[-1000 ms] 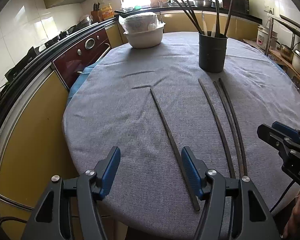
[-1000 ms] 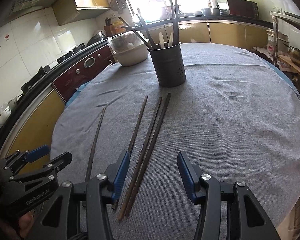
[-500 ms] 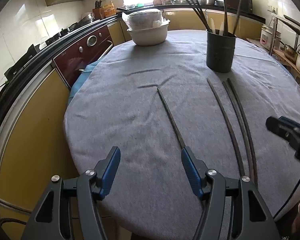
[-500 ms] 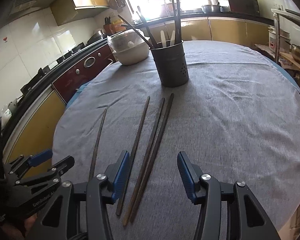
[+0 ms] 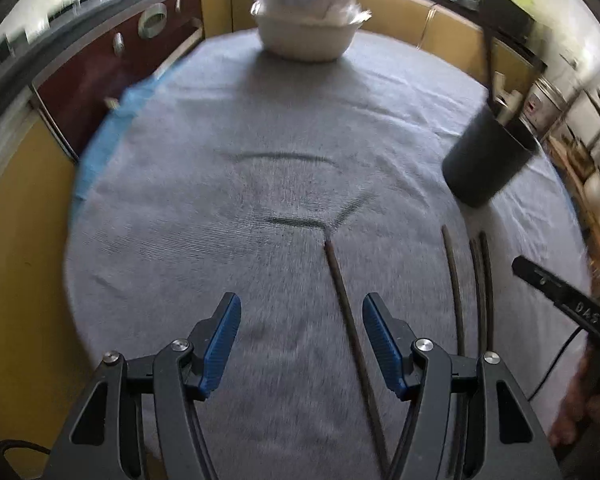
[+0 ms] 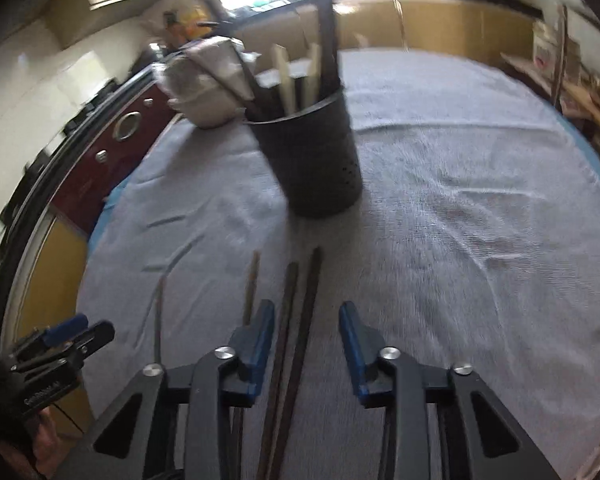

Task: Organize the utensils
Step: 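Close the right gripper on dark chopsticks while the left gripper grasps another chopstick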

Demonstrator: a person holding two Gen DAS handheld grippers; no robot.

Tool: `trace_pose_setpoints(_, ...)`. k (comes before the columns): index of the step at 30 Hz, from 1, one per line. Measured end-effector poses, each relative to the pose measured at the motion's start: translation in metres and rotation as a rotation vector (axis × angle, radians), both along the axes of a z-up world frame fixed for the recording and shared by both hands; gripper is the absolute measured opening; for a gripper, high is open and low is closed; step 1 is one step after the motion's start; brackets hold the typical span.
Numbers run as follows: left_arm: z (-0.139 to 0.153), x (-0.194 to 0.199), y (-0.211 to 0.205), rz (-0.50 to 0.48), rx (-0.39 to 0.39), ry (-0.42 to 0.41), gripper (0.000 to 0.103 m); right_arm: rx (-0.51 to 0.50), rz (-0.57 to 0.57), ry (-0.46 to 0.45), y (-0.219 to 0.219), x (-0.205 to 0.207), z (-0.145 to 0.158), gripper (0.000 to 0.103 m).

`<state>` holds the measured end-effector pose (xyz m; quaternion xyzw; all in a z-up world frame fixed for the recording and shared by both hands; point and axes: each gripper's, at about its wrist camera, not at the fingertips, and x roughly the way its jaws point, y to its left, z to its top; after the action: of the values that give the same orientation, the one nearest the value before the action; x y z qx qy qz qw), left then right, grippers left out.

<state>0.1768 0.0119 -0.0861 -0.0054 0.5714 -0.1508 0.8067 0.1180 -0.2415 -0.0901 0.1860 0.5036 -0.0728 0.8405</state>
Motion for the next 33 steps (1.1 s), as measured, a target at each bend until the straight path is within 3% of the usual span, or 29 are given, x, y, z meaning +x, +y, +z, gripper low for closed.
trace_pose_setpoints(4, -0.006, 0.025, 0.000, 0.030, -0.028, 0.062, 0.064, 0.026, -0.025, 0.047, -0.009, 0.022, -0.011, 0.023)
trace_pose_setpoints(10, -0.013, 0.042, -0.016, 0.030, -0.025, 0.123, 0.052, -0.008, -0.033, 0.103, -0.006, 0.038, -0.027, 0.016)
trace_pose_setpoints(13, -0.021, 0.047, -0.026, 0.025, -0.009, 0.143, 0.050, -0.035, -0.019, 0.095, -0.004, 0.037, -0.027, 0.015)
trace_pose_setpoints(16, -0.034, 0.049, -0.034, 0.026, 0.010, 0.173, 0.036, -0.068, -0.023, 0.113, -0.009, 0.034, -0.029, 0.008)
trace_pose_setpoints(17, -0.037, 0.049, -0.035, 0.024, 0.006, 0.181, 0.030, -0.048, -0.033, 0.113, -0.013, 0.032, -0.029, 0.007)
trace_pose_setpoints(21, -0.038, 0.044, -0.045, 0.000, 0.026, 0.154, 0.024, 0.035, -0.044, 0.081, -0.023, 0.026, -0.022, 0.009)
trace_pose_setpoints(23, -0.039, 0.044, -0.047, -0.005, 0.024, 0.158, 0.013, 0.058, -0.049, 0.060, -0.024, 0.027, -0.015, 0.011)
trace_pose_setpoints(33, -0.042, 0.052, -0.055, -0.026, 0.015, 0.167, 0.010, -0.025, -0.009, 0.141, -0.001, 0.051, -0.028, 0.012)
